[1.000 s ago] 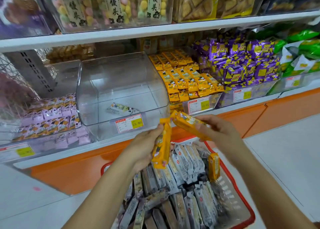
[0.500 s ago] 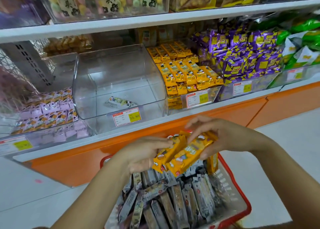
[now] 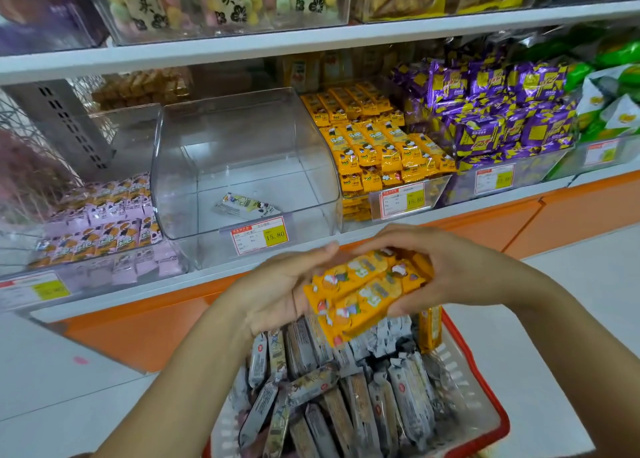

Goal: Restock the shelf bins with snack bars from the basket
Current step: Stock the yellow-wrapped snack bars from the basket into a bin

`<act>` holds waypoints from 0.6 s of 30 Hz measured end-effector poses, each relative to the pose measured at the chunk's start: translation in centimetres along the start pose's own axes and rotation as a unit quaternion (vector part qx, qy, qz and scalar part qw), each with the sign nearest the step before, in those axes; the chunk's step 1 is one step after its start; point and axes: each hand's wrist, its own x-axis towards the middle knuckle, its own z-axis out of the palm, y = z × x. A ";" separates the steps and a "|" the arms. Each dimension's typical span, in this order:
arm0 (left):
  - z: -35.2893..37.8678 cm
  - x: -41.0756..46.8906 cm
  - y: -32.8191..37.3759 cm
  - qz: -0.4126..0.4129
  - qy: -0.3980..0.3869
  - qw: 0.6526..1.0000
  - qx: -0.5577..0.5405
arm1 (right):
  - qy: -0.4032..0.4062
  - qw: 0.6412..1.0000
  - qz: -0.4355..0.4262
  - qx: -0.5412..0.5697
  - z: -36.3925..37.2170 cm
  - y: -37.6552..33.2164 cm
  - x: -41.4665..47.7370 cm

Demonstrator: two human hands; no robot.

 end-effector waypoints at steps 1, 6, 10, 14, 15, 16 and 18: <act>-0.3 0.1 0.2 0.052 0.043 0.998 0.008 | 0.040 0.999 0.001 0.027 -0.5 0.1 -0.1; -2.3 0.7 0.7 0.293 0.378 0.778 0.407 | 0.399 0.911 0.044 0.096 -4.6 1.5 1.2; -2.9 1.7 -0.1 0.295 0.353 0.703 0.543 | 0.534 0.835 0.114 -0.073 -8.3 3.8 4.3; -3.2 2.0 -0.3 0.275 0.334 0.693 0.577 | 0.537 0.782 0.196 -0.251 -9.1 5.0 8.1; -3.3 1.9 -0.2 0.270 0.333 0.697 0.575 | 0.526 0.770 0.211 -0.295 -9.0 5.1 8.9; -3.3 1.9 -0.2 0.267 0.332 0.699 0.574 | 0.515 0.760 0.224 -0.326 -9.0 5.5 9.6; -3.4 1.9 -0.1 0.273 0.328 0.692 0.582 | 0.505 0.749 0.246 -0.350 -8.9 6.0 10.5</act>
